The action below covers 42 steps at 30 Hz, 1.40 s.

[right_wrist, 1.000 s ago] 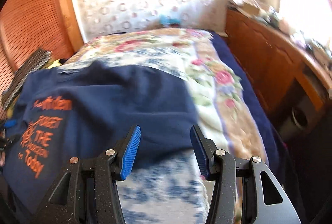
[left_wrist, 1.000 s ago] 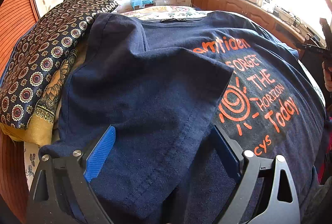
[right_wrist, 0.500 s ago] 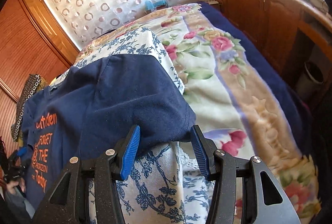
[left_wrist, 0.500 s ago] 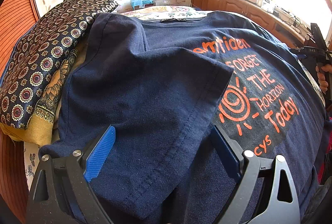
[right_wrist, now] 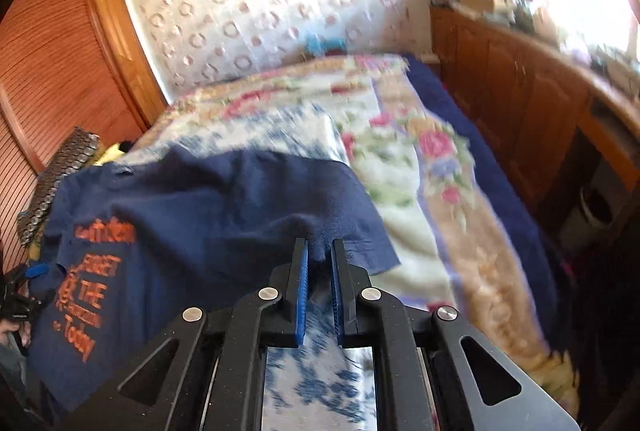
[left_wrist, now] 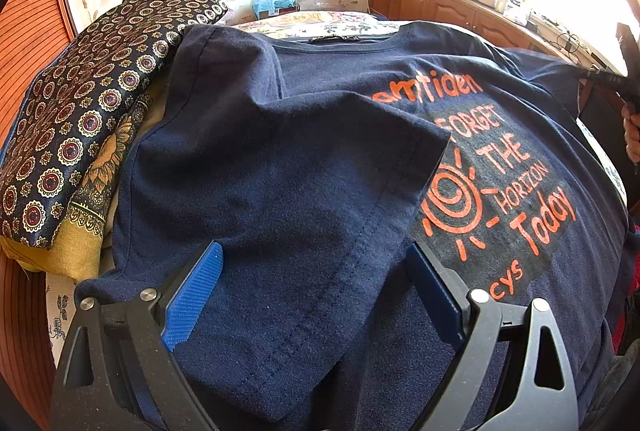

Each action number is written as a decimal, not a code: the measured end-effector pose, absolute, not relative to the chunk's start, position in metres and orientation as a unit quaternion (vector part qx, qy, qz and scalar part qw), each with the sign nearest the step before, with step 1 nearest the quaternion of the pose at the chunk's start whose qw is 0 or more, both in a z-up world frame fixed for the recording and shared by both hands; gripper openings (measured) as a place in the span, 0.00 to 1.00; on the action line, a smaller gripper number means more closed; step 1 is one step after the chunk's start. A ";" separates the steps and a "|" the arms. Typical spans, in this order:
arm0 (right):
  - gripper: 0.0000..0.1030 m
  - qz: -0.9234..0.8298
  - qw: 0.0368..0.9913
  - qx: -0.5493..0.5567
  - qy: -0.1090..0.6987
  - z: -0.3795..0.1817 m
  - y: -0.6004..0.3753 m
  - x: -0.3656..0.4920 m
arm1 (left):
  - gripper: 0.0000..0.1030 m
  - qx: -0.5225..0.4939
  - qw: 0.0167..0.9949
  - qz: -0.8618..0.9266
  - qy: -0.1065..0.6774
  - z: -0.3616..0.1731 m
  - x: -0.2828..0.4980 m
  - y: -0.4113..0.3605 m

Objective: Fold small clothes

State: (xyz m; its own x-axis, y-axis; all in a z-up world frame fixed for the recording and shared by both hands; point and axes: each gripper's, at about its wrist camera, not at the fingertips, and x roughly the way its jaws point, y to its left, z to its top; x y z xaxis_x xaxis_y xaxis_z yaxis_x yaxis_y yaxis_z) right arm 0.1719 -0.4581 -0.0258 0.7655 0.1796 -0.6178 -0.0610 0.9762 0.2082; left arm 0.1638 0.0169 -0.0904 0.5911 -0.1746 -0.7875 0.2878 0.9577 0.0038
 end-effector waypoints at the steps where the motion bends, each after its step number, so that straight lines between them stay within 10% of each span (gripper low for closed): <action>1: 0.10 0.071 0.940 0.079 0.325 -0.018 -0.451 0.168 | 0.90 0.065 0.890 -0.130 0.433 -0.090 0.164 0.017; 9: 0.10 0.175 0.942 -0.013 0.286 0.008 -0.358 0.127 | 0.90 0.065 0.890 -0.130 0.433 -0.090 0.164 0.017; 18: 0.44 0.201 0.922 -0.018 0.330 -0.029 -0.339 0.121 | 0.90 0.065 0.890 -0.130 0.433 -0.090 0.164 0.017; 32: 0.45 0.173 0.896 0.088 0.399 -0.050 -0.336 0.212 | 0.90 0.065 0.890 -0.130 0.433 -0.091 0.164 0.017; 36: 0.05 0.185 0.900 0.082 0.385 -0.043 -0.322 0.222 | 0.90 0.065 0.890 -0.130 0.433 -0.091 0.164 0.017; 42: 0.04 0.288 0.897 0.068 0.329 0.000 -0.282 0.208 | 0.90 0.065 0.890 -0.130 0.433 -0.091 0.164 0.016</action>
